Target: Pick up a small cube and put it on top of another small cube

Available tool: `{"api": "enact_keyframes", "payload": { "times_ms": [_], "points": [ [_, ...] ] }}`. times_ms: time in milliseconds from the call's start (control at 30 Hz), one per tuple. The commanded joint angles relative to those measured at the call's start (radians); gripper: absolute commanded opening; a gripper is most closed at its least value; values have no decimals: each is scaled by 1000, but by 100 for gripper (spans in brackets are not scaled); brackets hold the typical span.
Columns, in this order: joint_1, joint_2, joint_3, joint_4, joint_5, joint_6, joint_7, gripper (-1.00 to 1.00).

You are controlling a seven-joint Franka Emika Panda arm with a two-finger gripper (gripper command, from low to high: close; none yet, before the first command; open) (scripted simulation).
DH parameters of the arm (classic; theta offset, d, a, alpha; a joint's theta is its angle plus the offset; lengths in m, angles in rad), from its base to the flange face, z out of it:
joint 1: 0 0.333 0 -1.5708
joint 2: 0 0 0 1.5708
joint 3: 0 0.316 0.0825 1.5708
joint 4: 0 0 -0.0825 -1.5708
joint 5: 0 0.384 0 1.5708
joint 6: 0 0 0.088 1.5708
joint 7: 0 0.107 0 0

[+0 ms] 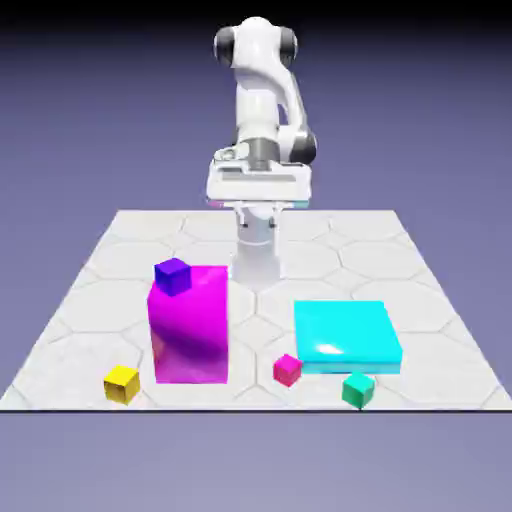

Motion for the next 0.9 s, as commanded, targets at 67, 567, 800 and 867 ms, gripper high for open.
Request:
{"api": "enact_keyframes", "payload": {
  "times_ms": [67, 567, 800, 867],
  "points": [
    [3, 44, 2, 21, 12, -27, -131, 0],
    [17, 264, 14, 124, 75, -160, -783, 0],
    [23, 367, 19, 173, 104, -222, -1087, 0],
    [25, 396, 21, 187, 112, -240, -1174, 0]
  ]
}}
